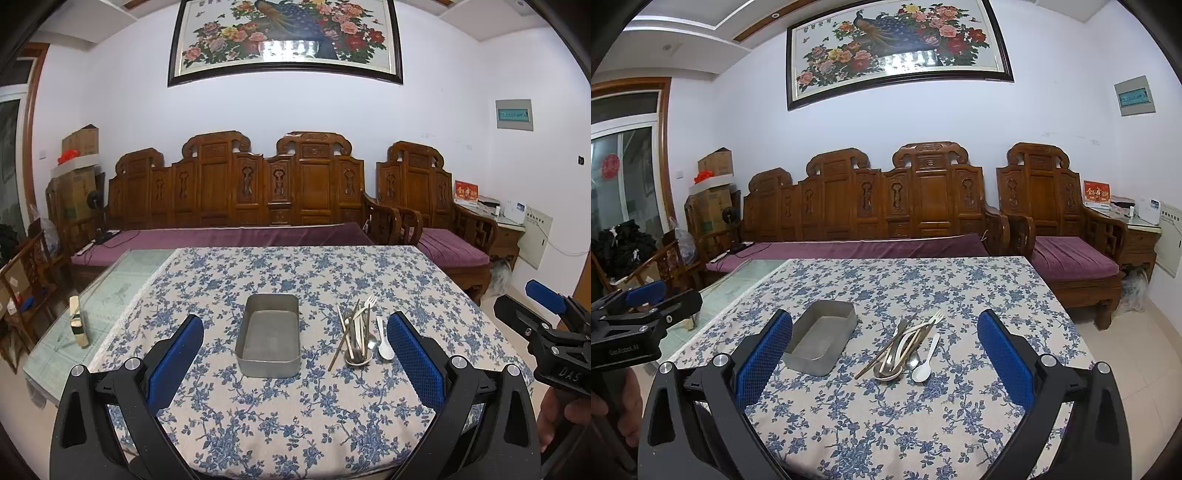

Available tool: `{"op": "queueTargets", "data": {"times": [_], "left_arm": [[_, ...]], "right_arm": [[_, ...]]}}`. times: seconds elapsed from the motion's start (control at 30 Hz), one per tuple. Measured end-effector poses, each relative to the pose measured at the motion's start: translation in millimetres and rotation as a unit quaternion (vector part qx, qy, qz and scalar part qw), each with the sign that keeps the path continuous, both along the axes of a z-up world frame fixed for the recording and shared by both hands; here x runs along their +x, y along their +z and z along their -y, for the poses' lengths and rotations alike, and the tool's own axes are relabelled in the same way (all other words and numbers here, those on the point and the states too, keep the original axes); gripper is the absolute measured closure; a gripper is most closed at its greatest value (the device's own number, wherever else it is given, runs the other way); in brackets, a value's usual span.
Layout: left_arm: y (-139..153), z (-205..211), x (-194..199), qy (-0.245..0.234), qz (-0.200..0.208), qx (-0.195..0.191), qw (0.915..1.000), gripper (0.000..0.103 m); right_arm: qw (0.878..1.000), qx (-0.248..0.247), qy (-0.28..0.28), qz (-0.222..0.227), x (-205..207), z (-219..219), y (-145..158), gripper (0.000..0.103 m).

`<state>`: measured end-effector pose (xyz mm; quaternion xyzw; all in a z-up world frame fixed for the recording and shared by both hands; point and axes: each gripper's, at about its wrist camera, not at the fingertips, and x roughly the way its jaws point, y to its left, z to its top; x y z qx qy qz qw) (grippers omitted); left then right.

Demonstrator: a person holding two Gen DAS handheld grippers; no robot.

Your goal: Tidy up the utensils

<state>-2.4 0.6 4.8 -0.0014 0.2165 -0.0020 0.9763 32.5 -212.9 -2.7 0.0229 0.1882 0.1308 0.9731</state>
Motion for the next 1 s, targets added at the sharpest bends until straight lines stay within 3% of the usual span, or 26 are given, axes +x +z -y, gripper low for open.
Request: {"op": "queueTargets", "data": {"times": [1.0], "left_arm": [[13,6,-7,-0.008,0.007,0.002,0.9999,0.007]], "right_arm": [[1.0,0.0,0.0,-0.001,0,2,0,0.003]]}}
